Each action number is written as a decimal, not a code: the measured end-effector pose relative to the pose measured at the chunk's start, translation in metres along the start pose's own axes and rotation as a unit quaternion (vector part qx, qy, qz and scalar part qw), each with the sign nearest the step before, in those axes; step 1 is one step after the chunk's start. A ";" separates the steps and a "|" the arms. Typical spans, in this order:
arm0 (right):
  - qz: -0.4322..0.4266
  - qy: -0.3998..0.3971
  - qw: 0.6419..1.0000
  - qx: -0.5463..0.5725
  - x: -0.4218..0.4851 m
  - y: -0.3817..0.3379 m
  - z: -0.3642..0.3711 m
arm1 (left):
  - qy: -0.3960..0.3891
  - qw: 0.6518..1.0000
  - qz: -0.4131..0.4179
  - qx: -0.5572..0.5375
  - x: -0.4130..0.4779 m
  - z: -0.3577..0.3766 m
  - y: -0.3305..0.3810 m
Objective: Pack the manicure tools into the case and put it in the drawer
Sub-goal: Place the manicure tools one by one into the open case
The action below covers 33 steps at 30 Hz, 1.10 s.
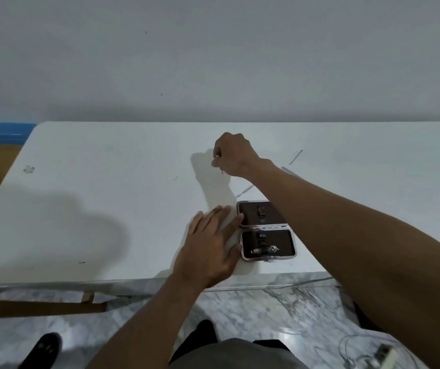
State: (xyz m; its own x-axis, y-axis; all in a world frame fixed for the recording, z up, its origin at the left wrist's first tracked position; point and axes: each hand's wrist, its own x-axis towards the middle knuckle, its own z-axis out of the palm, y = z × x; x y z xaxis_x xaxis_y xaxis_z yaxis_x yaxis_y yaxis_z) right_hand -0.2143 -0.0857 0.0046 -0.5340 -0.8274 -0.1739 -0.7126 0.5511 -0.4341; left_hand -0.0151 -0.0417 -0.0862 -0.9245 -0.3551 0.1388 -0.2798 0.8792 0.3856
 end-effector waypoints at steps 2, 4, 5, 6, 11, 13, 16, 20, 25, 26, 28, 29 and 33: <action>0.006 -0.003 0.999 0.033 -0.021 0.005 -0.017 | 0.001 1.000 0.001 0.012 -0.001 -0.001 0.002; 0.010 0.006 0.998 0.069 -0.047 0.014 -0.029 | 0.008 1.000 0.000 0.011 -0.001 -0.001 0.002; 0.012 0.010 0.997 0.081 -0.060 0.019 -0.033 | 0.010 1.000 -0.002 0.006 -0.001 -0.001 0.001; 0.013 0.011 0.996 0.087 -0.072 0.026 -0.036 | 0.012 1.000 -0.005 0.004 -0.002 0.000 0.001; 0.018 -0.002 0.998 0.068 -0.129 0.058 -0.030 | 0.014 1.000 -0.008 -0.007 -0.001 -0.002 0.003; 0.026 -0.018 0.996 0.079 -0.148 0.068 -0.024 | 0.010 1.000 -0.011 -0.010 -0.001 -0.003 0.004; 0.028 -0.028 0.996 0.085 -0.167 0.082 -0.017 | 0.010 1.000 -0.017 -0.003 -0.001 -0.004 0.004; 0.027 0.006 0.997 0.069 -0.178 0.093 -0.011 | 0.012 1.000 -0.014 -0.008 -0.002 -0.003 0.002; -0.004 0.011 0.999 0.033 -0.188 0.092 -0.003 | 0.011 1.000 -0.018 -0.010 -0.002 -0.003 0.003; -0.013 0.011 1.000 0.018 -0.190 0.092 -0.003 | 0.011 1.000 -0.020 -0.011 -0.002 -0.002 0.003; -0.020 0.005 1.000 -0.006 -0.192 0.094 -0.003 | 0.011 1.000 -0.019 -0.010 -0.001 -0.002 0.003; -0.021 0.001 1.000 -0.012 -0.192 0.095 -0.004 | 0.013 1.000 -0.019 -0.010 -0.001 -0.001 0.002; -0.026 -0.010 0.999 -0.019 -0.190 0.096 -0.008 | 0.018 1.000 -0.020 -0.012 0.000 0.000 0.002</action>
State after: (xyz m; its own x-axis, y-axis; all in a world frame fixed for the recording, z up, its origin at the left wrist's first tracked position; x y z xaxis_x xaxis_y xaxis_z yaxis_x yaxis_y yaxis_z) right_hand -0.1848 0.1247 0.0027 -0.4872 -0.8567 -0.1693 -0.7560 0.5108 -0.4093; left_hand -0.0153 -0.0396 -0.0856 -0.9028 -0.4013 0.1546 -0.3097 0.8562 0.4136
